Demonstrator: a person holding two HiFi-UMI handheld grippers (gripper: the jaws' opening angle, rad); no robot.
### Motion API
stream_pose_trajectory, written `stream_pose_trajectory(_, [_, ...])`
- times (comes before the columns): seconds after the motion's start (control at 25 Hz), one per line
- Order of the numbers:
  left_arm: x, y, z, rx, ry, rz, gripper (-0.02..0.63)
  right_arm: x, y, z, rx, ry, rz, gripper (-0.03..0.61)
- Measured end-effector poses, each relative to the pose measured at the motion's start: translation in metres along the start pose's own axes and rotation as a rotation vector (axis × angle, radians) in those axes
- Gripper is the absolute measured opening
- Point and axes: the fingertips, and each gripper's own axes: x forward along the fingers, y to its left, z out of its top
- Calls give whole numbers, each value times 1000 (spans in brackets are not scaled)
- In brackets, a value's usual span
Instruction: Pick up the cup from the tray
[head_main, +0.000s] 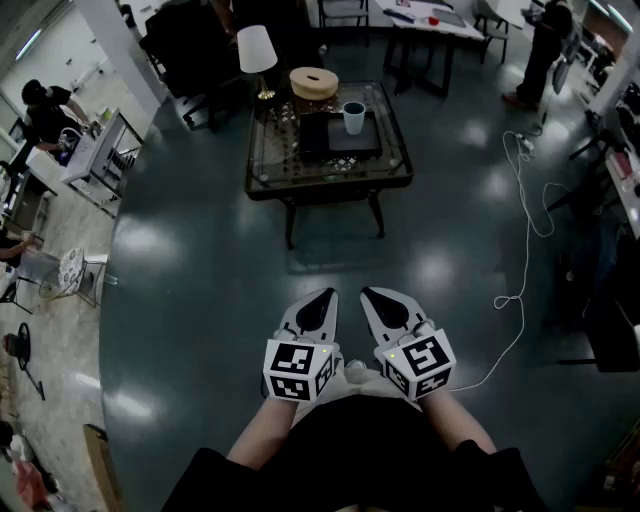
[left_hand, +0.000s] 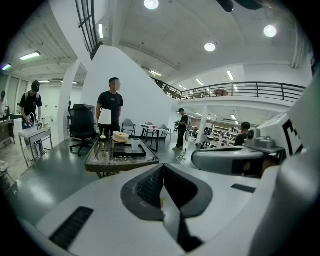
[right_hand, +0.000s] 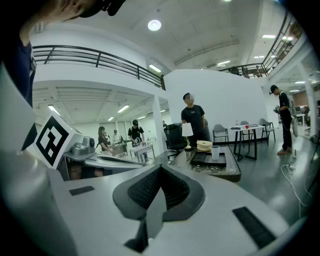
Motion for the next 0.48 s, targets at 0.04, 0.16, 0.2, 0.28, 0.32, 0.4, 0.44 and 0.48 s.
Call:
stream_pose_trajectory(0.04, [0,0,1,2,-2,0,12,0,0,1,0,-2,-2,12])
stream_pose_trajectory(0.16, [-1,-1,2,3,-7,2,11,-2,0,1,-4,-5,-4,12])
stream_pose_trajectory(0.2, [-2,-1,1,3,-7,3,11,-2,0,1,-6,-4,-4,12])
stream_pose_trajectory(0.28, [-2,-1,1,3,-9,5,11,-3,1,-1,-9,-2,-2,12])
stream_pose_trajectory(0.32, [-2,0,1,5,-9,5,11,-2,2,-1,-9,-1,-1,12])
stream_pose_trajectory(0.4, [-3,1,1,12,-7,7,11,-1,3,0,-8,-4,4,12])
stream_pose_trajectory(0.44, [-3,2,1,16,-5,9,11,-1,3,1,-3,-10,6,12])
stream_pose_trajectory(0.48, [-4,2,1,17,-5,11,11,-1,4,3,6,-19,9,12])
